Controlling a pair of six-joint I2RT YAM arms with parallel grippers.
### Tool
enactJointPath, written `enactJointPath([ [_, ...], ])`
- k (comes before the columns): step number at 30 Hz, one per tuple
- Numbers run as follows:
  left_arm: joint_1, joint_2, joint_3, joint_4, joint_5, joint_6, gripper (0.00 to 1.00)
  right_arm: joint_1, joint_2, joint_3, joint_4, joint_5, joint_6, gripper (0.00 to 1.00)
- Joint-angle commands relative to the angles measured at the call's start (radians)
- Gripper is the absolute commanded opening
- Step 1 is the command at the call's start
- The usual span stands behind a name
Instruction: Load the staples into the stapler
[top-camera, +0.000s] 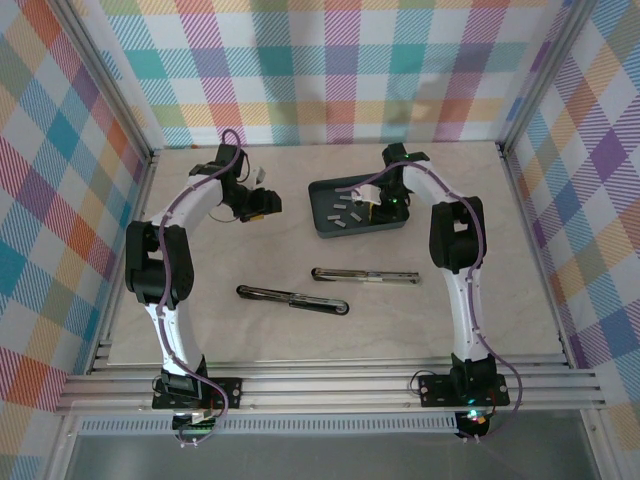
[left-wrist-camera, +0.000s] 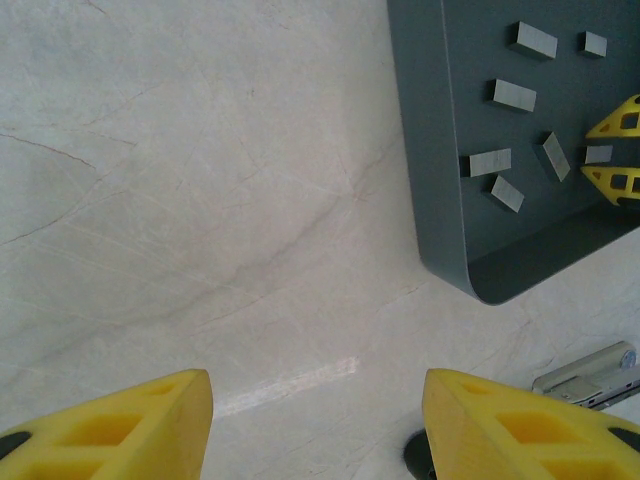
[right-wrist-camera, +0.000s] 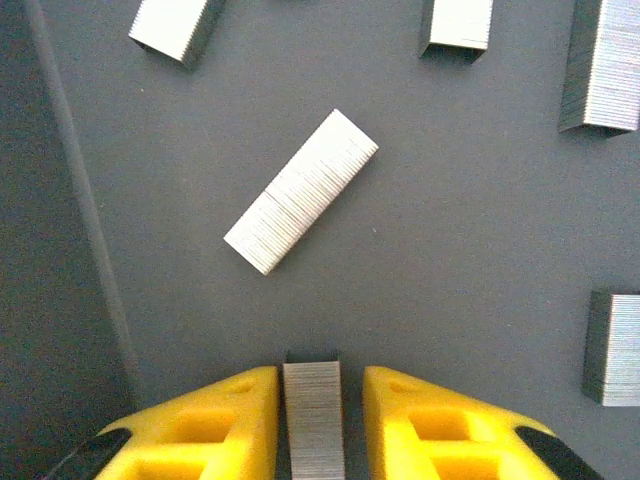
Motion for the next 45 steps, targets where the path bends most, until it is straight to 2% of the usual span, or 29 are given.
enactJointPath([
  [1,0.002,0.013,0.041,-0.042,0.019,0.007,0.59,0.005,0.033,0.032,-0.029,-0.011,-0.021,0.26],
  [15,0.001,0.007,0.05,-0.046,0.014,0.001,0.58,0.004,0.0,0.034,-0.001,-0.017,0.007,0.21],
  [23,-0.013,-0.038,0.026,-0.041,0.011,0.003,0.58,0.004,-0.093,-0.003,0.023,-0.043,0.031,0.21],
  [34,-0.027,-0.152,-0.075,-0.005,-0.006,0.003,0.59,0.004,-0.26,-0.143,0.073,-0.063,0.06,0.21],
  [39,-0.029,-0.185,-0.114,0.014,-0.009,0.003,0.59,0.007,-0.261,-0.158,0.047,0.004,0.034,0.25],
  [45,-0.029,-0.172,-0.115,0.015,-0.011,0.003,0.59,0.007,-0.158,-0.042,-0.013,0.019,0.043,0.33],
])
